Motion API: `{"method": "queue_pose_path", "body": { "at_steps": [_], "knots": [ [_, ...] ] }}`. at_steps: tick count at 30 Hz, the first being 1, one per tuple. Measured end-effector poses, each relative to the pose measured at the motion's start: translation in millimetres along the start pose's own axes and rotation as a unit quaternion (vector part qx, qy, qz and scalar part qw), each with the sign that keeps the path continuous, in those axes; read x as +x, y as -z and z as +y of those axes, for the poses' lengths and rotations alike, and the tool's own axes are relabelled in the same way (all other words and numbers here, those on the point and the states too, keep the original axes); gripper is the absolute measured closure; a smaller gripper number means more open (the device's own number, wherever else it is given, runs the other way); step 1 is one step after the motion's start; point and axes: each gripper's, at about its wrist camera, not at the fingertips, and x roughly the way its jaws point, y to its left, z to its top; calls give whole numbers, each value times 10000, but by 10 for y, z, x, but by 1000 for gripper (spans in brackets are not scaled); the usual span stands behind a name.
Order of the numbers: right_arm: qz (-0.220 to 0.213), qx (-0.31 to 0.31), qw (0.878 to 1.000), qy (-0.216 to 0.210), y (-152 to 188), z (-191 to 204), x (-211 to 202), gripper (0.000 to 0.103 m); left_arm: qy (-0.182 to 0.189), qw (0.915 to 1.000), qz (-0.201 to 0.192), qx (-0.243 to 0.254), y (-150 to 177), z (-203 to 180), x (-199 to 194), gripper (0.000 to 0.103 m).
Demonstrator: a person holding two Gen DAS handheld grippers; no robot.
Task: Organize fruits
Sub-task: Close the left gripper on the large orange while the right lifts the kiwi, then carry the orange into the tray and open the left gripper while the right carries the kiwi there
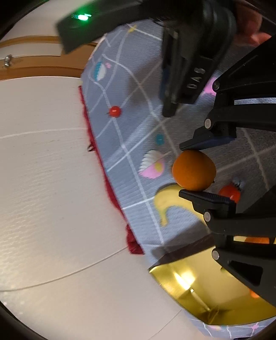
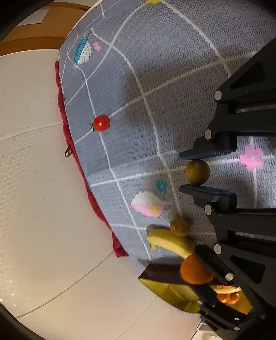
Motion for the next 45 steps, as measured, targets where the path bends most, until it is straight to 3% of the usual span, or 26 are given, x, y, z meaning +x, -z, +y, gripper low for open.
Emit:
{"method": "queue_pose_path", "body": {
  "at_steps": [14, 22, 33, 45],
  "knots": [
    [-714, -544, 9943, -573, 18, 398, -242, 79, -467, 9967, -493, -444, 63, 441, -381, 66],
    [-867, -979, 9875, -880, 94, 706, -281, 79, -594, 9889, -758, -1131, 286, 942, -637, 66],
    [-1012, -1414, 9761, -1305, 201, 1039, -315, 79, -936, 9728, -1047, -1842, 790, 1539, -850, 66],
    [-1097, -1813, 9648, -1556, 294, 1263, -337, 79, -1303, 9458, -1088, -2770, 1173, 2133, -921, 66]
  ]
}}
